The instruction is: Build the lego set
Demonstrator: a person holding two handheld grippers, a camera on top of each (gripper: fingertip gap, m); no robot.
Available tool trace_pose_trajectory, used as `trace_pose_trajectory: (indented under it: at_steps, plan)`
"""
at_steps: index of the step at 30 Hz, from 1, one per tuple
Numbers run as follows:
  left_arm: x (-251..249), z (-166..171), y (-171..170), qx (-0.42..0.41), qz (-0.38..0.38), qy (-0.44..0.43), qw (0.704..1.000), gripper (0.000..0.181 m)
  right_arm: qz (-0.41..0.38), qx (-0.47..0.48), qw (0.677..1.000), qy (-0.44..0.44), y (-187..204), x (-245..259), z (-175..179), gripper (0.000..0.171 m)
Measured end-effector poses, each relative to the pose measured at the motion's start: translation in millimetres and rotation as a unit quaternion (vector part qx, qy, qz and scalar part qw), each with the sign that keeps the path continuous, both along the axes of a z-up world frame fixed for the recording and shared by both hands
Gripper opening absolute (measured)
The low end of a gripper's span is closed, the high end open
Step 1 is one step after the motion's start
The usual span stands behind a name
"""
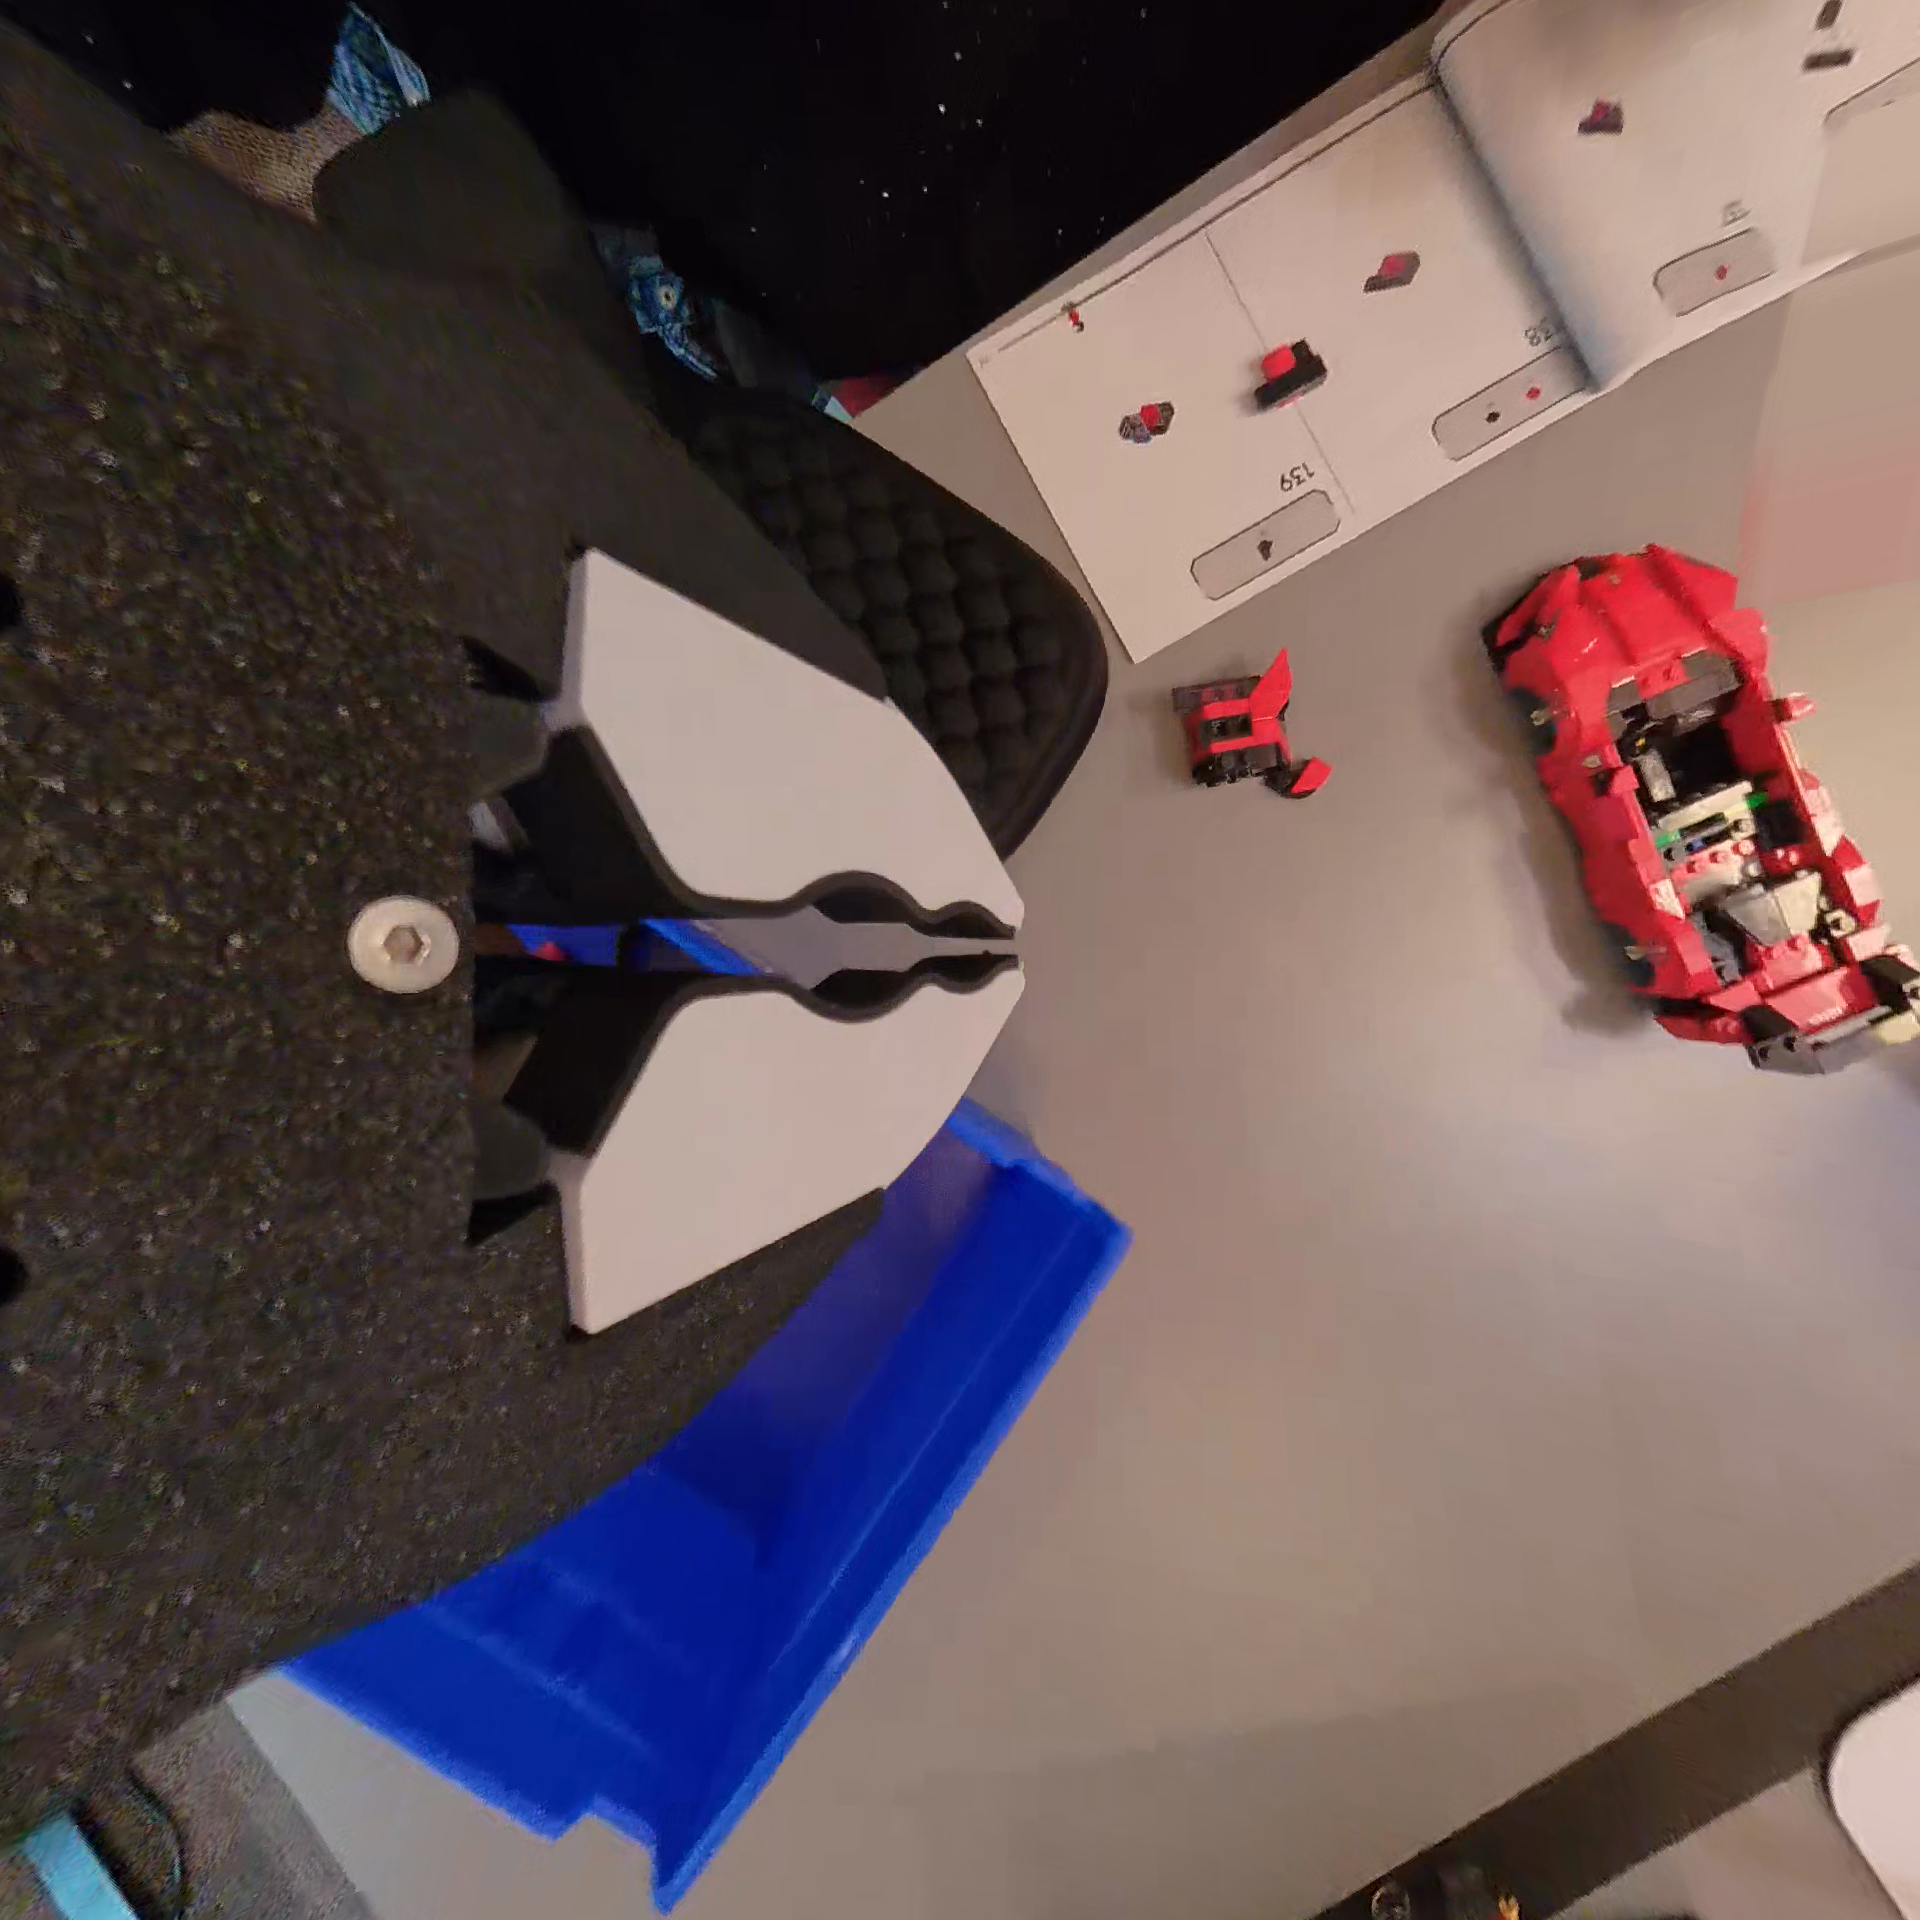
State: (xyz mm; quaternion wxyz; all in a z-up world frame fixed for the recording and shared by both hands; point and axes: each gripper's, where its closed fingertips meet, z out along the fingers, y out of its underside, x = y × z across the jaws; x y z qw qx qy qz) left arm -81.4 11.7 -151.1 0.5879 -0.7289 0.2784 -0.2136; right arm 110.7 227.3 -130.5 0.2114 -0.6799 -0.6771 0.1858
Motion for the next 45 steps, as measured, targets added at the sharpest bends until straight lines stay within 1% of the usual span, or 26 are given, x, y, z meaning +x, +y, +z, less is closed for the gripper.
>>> trace_pose_trajectory:
  at_steps: [3,5,7,9,14,18,23,26,28,29,31,36,45]
  plan:
    - [-21.3,-0.5,-2.5,-0.009,0.033,-0.017,0.999,0.017,-0.014,0.027,0.999,-0.012,13.2,34.2,7.1,0.012]
    - [-39.8,-0.6,0.2,-0.013,0.066,-0.021,0.998,0.017,-0.014,0.034,0.999,-0.025,21.7,56.9,6.0,0.014]
    - [-57.5,1.1,5.8,-0.014,0.1,-0.028,0.994,0.016,-0.007,0.031,0.999,-0.039,30.5,75.2,-0.3,0.015]
    - [-71.2,2.7,12.4,-0.021,0.129,-0.042,0.991,0.016,0.013,0.021,0.998,-0.06,38.4,87.7,-13.1,0.02]
    - [-93.4,6.3,32.0,-0.036,0.182,-0.064,0.98,0.015,0.097,-0.007,0.99,-0.104,57.7,96.2,-52.2,0.021]
    - [-105.6,11.2,47.3,-0.052,0.212,-0.074,0.973,0.015,0.175,-0.037,0.974,-0.139,72.4,94.9,-79.0,0.011]
    - [-116.8,10.7,60.7,-0.071,0.248,-0.068,0.964,0.014,0.289,-0.082,0.941,-0.155,69.4,88.8,-100.6,0.0]
    - [-117.8,7.5,68.0,-0.087,0.259,-0.061,0.96,0.014,0.344,-0.1,0.923,-0.143,60.4,81.3,-110.8,0.0]
    - [-116.4,5.2,72.5,-0.098,0.26,-0.05,0.959,0.014,0.368,-0.08,0.916,-0.139,59.6,75.8,-120.4,0.002]
    - [-115.4,4.3,74.7,-0.102,0.26,-0.043,0.959,0.015,0.377,-0.067,0.914,-0.134,59.5,72.7,-125.0,0.006]
    - [-113.5,2.8,79.1,-0.106,0.259,-0.033,0.959,0.015,0.389,-0.052,0.911,-0.127,58.4,67.8,-132.2,0.011]
    - [-104.3,-1.6,88.3,-0.113,0.247,-0.029,0.962,0.015,0.415,-0.032,0.9,-0.127,57.8,66.4,-144.4,0.011]
    - [-103.7,-3.3,85.6,-0.115,0.243,-0.024,0.963,0.015,0.438,0.009,0.893,-0.107,57.5,65.4,-146.8,0.014]
